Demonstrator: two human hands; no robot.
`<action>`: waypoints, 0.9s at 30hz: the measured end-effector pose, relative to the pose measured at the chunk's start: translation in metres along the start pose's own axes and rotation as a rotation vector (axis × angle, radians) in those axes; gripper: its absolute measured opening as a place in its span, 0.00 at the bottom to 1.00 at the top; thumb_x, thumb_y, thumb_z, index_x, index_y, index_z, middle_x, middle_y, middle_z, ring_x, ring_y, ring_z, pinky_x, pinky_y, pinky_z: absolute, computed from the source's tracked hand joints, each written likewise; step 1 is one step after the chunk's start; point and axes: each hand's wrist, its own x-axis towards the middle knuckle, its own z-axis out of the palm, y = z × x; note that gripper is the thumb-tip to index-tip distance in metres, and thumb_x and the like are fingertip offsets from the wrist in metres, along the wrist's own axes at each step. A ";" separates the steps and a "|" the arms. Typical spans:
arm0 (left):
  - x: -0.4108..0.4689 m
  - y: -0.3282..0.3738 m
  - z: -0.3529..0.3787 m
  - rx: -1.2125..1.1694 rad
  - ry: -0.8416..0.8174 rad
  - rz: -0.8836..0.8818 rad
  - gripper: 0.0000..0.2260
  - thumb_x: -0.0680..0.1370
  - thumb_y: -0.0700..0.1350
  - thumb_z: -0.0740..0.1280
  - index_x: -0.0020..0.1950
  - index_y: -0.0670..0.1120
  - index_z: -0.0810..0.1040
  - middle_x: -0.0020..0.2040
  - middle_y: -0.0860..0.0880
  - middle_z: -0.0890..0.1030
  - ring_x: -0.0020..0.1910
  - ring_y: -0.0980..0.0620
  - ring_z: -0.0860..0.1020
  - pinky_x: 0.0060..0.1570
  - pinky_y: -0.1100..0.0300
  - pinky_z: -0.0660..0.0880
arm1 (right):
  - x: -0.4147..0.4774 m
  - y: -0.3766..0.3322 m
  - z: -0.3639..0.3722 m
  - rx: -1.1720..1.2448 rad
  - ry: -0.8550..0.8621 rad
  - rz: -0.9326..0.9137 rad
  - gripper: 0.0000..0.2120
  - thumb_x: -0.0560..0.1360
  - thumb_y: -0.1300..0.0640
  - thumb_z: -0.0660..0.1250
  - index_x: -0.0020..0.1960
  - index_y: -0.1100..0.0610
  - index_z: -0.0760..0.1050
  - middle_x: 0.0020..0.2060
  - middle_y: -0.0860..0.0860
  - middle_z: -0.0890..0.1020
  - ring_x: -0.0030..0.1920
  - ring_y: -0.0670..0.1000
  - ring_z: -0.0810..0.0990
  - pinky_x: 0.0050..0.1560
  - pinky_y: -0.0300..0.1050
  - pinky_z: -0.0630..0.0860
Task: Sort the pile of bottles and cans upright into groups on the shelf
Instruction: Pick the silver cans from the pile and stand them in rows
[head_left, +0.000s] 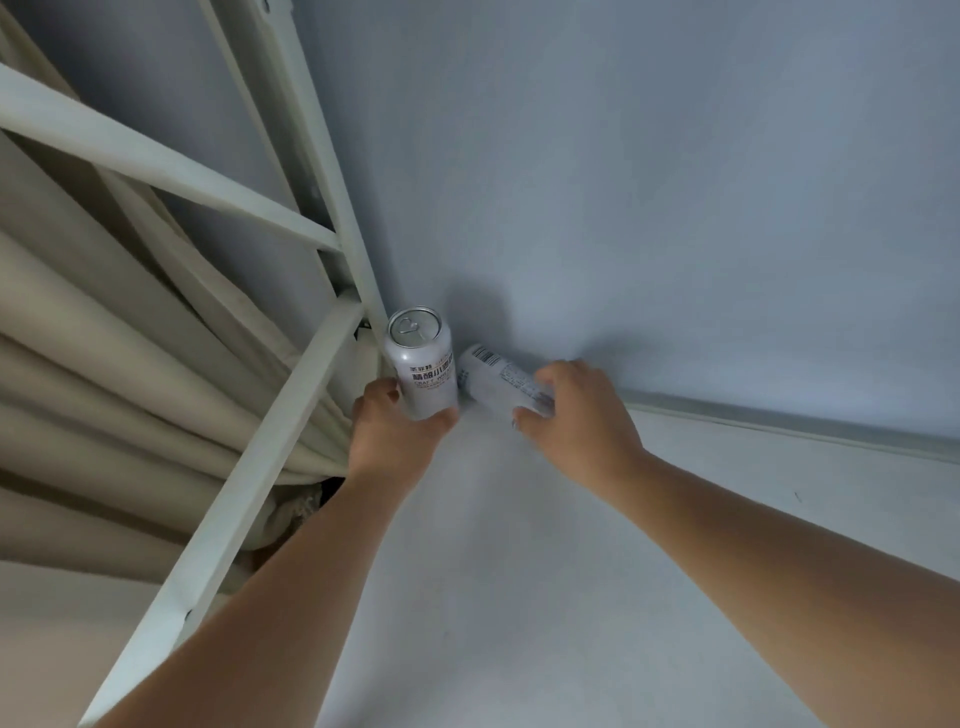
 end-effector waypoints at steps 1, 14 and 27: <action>0.004 -0.005 0.005 0.000 -0.010 -0.012 0.37 0.69 0.54 0.79 0.72 0.44 0.69 0.67 0.46 0.74 0.66 0.47 0.75 0.64 0.54 0.73 | 0.007 -0.004 -0.001 -0.026 -0.006 -0.014 0.20 0.74 0.47 0.71 0.61 0.56 0.76 0.55 0.53 0.78 0.59 0.57 0.74 0.55 0.49 0.73; 0.029 -0.020 0.036 -0.052 0.039 0.038 0.35 0.63 0.57 0.79 0.65 0.49 0.71 0.62 0.46 0.81 0.62 0.40 0.79 0.62 0.44 0.76 | -0.001 0.033 0.019 0.031 -0.096 0.290 0.28 0.64 0.40 0.74 0.56 0.54 0.74 0.51 0.51 0.79 0.54 0.56 0.79 0.50 0.52 0.79; -0.008 -0.015 0.009 0.010 -0.024 0.133 0.22 0.68 0.52 0.80 0.57 0.50 0.77 0.50 0.54 0.83 0.50 0.50 0.80 0.49 0.56 0.77 | -0.031 0.027 -0.008 0.411 0.125 0.234 0.23 0.65 0.50 0.80 0.55 0.51 0.75 0.45 0.43 0.82 0.44 0.44 0.81 0.37 0.35 0.72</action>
